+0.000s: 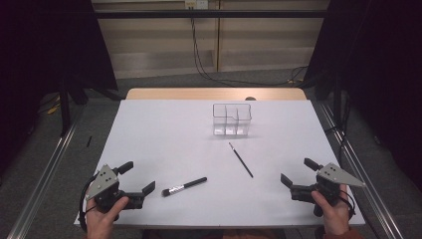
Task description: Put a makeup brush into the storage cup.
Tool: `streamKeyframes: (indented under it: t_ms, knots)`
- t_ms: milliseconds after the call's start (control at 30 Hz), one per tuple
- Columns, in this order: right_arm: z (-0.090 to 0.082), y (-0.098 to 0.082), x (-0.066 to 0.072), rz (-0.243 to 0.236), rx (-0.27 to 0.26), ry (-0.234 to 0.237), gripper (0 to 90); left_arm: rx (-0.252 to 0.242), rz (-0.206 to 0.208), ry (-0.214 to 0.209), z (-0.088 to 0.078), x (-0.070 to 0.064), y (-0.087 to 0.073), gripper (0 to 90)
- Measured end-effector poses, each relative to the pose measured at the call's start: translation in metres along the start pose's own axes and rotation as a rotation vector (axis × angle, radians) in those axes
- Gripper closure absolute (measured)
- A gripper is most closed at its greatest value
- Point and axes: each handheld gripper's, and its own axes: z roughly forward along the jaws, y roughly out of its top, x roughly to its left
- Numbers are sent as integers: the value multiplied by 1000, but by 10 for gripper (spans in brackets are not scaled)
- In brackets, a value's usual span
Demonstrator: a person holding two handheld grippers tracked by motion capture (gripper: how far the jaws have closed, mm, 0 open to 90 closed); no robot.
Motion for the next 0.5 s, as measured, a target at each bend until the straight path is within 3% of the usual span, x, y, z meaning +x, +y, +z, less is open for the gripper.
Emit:
streamKeyframes:
  t_ms: [333, 433, 500]
  knots:
    - [2, 0, 0, -4, 7, 11, 0, 2, -25, -33, 2, -1, 1, 32]
    - [1, 0, 1, -3, 6, 15, 0, -3, 8, -19, 2, -6, 2, 23]
    - [1, -1, 1, 3, 10, 23, 0, -15, -9, -37, 4, -7, 4, 23]
